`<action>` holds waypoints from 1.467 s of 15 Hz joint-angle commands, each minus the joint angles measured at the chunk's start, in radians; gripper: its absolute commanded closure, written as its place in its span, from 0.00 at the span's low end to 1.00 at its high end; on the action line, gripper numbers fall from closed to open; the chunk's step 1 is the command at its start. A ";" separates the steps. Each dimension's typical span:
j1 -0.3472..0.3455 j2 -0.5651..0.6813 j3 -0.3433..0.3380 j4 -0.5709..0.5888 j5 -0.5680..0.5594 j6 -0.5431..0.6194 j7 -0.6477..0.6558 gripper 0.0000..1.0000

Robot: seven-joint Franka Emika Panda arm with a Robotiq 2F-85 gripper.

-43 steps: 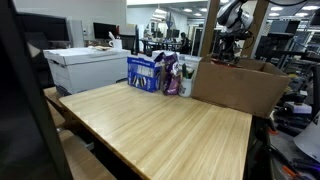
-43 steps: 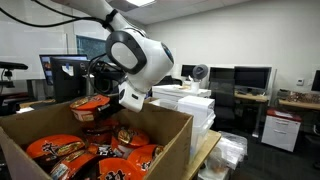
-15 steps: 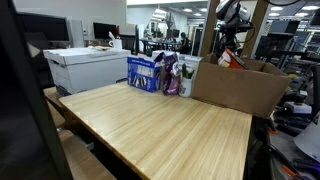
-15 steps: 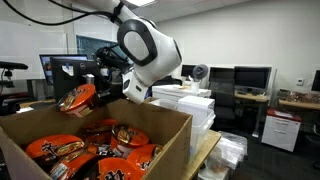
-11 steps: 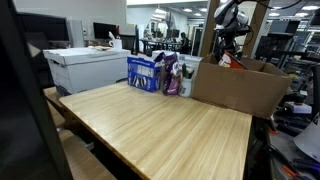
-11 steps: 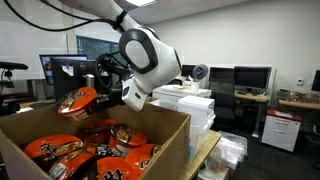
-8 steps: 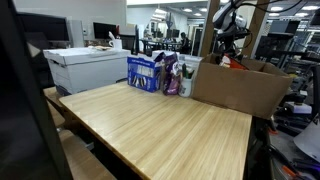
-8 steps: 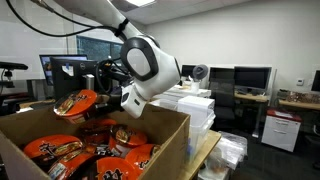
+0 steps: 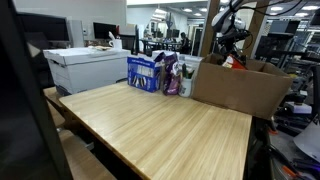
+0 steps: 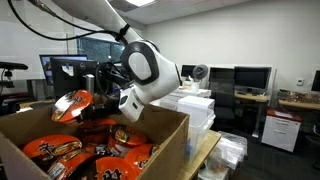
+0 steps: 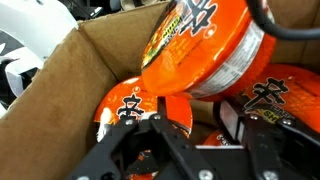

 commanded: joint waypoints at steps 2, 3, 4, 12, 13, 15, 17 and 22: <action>0.006 0.016 -0.007 0.030 -0.004 -0.099 0.013 0.58; 0.007 0.018 -0.007 0.032 -0.002 -0.112 0.011 0.59; 0.008 0.020 -0.006 0.036 -0.003 -0.124 0.009 0.57; 0.020 0.026 -0.009 0.039 -0.015 -0.181 0.018 0.47; 0.021 0.028 -0.009 0.038 -0.018 -0.187 0.017 0.44; 0.025 0.034 -0.009 0.035 -0.023 -0.194 0.018 0.45; 0.029 0.042 -0.009 0.033 -0.028 -0.206 0.018 0.46; 0.040 0.058 -0.007 0.046 -0.018 -0.225 0.024 0.80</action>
